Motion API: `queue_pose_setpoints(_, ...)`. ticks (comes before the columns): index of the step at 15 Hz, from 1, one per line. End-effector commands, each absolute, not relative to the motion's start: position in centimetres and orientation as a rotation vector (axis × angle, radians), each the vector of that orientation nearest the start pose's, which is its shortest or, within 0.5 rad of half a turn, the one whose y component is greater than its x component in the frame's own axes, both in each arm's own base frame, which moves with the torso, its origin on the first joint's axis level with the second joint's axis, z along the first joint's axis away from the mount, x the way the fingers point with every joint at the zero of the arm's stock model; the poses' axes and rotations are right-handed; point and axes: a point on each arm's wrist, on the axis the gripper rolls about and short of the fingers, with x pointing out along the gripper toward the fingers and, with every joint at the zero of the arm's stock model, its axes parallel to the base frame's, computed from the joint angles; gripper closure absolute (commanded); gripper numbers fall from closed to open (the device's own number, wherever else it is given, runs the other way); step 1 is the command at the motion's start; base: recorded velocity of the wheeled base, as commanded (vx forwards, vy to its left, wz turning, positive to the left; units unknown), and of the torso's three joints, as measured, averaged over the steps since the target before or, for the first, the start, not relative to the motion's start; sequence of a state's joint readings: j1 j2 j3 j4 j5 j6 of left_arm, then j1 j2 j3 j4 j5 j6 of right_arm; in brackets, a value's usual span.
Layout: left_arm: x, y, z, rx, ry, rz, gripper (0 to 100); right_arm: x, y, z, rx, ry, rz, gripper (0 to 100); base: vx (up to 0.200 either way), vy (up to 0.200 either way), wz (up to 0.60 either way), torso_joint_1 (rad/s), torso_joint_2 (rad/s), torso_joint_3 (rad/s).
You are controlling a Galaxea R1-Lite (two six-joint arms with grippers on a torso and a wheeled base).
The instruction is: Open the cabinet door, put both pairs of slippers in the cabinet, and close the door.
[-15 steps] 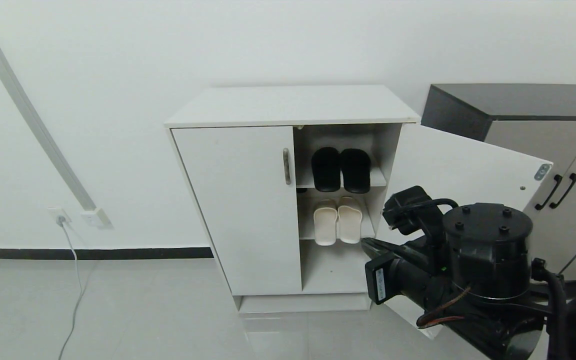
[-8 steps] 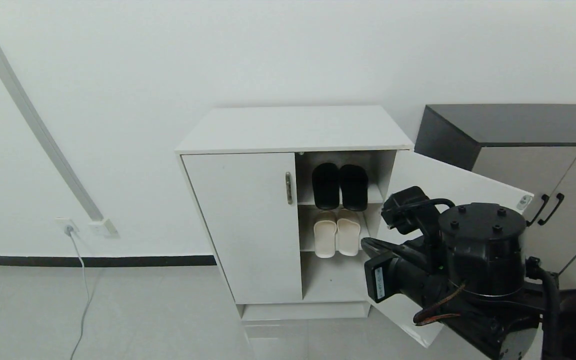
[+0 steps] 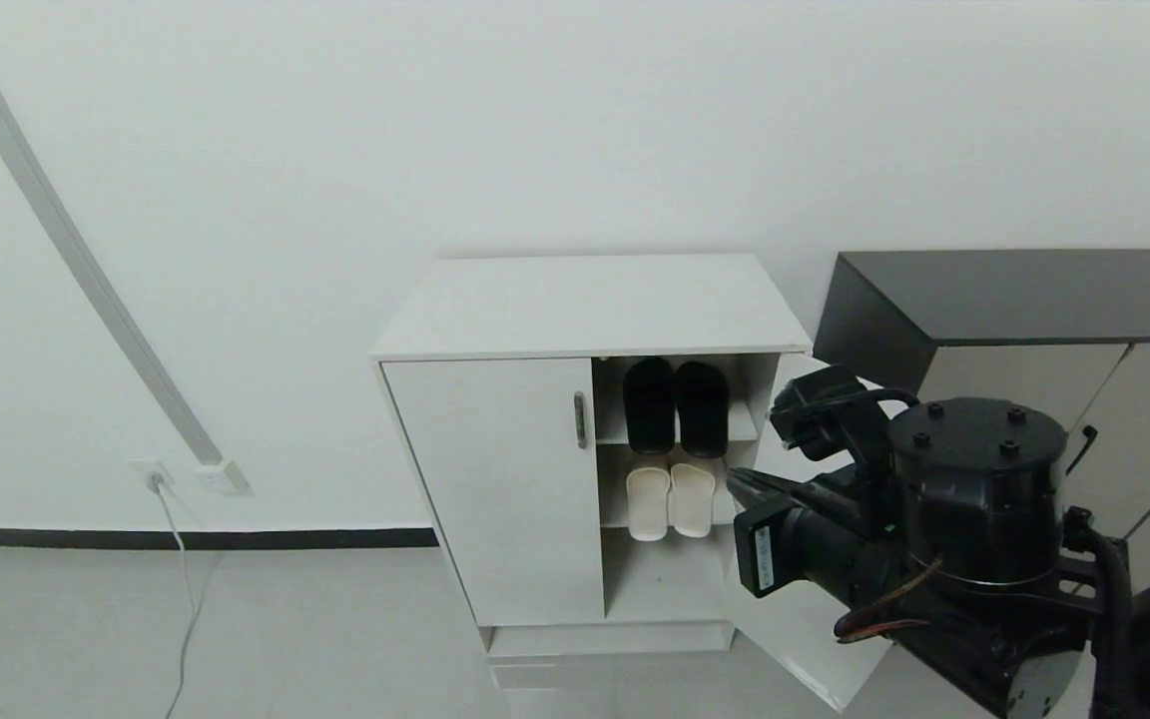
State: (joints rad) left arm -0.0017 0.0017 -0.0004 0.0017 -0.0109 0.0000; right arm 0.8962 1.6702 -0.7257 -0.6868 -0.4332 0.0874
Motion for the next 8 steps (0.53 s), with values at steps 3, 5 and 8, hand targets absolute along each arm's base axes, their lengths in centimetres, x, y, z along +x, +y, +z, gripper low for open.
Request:
queue_pose_setpoints(3,-2.28,-0.02,7.58,0.0,0.002,-0.012,100,19.4,21.89,17.03,-0.088,0.239,0.438,100,0.0,0.0,0.0,0.173,-0.39,-0.217)
queue_pose_setpoints(5,-2.28,-0.02,7.58,-0.002,0.002,-0.012,100,19.56,22.02,16.76,-0.093,0.247,0.438,100,0.0,0.0,0.0,0.021,-0.04,-0.025)
queue_pose_setpoints(8,-2.28,-0.02,7.58,-0.002,0.002,-0.011,100,19.56,22.02,16.76,-0.093,0.247,0.438,100,0.0,0.0,0.0,0.0,0.0,0.0)
